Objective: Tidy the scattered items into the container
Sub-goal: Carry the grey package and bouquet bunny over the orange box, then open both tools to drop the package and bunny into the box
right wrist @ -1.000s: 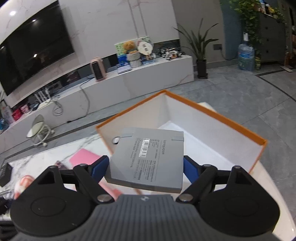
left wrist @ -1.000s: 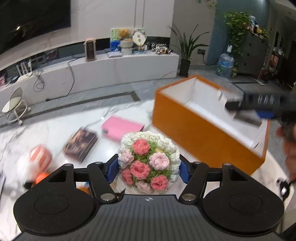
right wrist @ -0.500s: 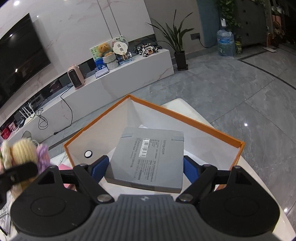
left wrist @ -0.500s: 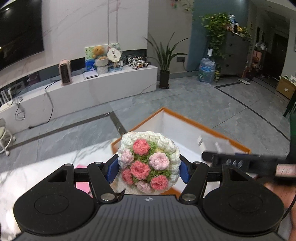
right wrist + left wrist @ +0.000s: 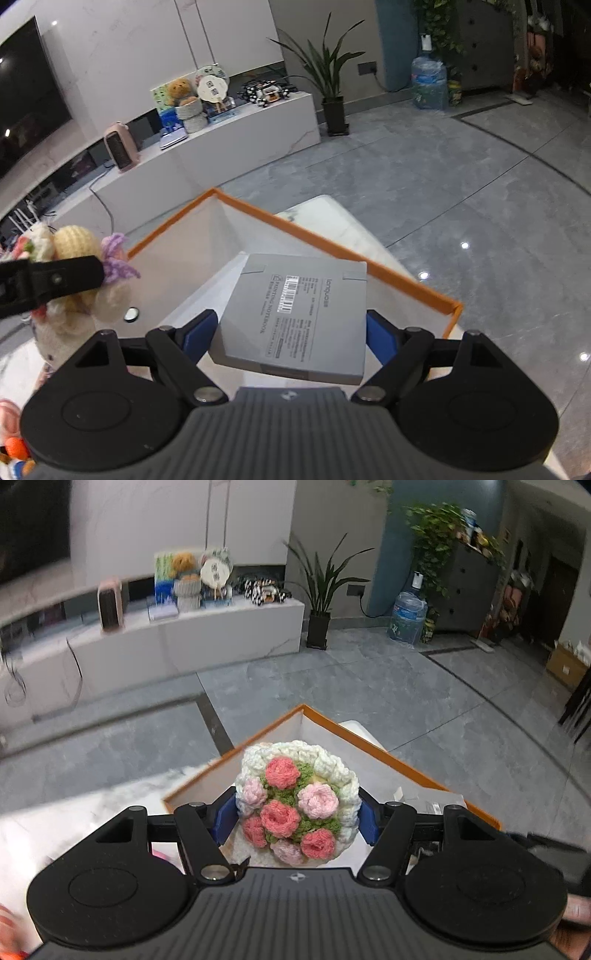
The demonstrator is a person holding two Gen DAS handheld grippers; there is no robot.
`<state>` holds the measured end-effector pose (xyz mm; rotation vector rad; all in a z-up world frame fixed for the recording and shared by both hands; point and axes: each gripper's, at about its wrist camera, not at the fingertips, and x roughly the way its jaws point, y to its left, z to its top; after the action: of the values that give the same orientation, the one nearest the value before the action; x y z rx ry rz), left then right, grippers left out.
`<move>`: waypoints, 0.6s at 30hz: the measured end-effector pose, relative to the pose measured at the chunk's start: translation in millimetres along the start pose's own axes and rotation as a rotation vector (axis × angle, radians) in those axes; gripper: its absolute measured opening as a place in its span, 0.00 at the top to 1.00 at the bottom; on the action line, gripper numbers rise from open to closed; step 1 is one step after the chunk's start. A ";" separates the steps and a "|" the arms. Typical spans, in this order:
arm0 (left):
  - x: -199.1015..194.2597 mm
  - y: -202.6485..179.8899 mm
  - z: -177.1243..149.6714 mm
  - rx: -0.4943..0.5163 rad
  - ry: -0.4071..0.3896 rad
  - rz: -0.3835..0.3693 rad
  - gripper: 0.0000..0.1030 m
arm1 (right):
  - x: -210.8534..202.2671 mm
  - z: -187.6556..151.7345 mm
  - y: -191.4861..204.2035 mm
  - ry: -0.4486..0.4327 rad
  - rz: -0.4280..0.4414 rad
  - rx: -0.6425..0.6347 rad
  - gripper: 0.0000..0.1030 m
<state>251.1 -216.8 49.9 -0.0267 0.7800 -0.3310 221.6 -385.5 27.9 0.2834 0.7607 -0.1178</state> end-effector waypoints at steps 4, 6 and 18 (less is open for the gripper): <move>26.8 1.1 -0.7 -0.065 0.037 -0.057 0.28 | 9.0 1.9 -3.2 0.021 -0.027 -0.007 0.17; 39.7 0.0 -1.5 -0.080 0.063 -0.073 0.28 | 13.8 2.2 -4.1 0.035 -0.041 -0.017 0.17; 84.4 -3.6 -16.0 -0.087 0.211 -0.116 0.28 | 35.3 1.3 -7.2 0.112 -0.089 -0.071 0.17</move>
<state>294.9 -244.2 -18.8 -0.1202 1.0041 -0.4142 246.4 -392.8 2.8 0.1895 0.8870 -0.1600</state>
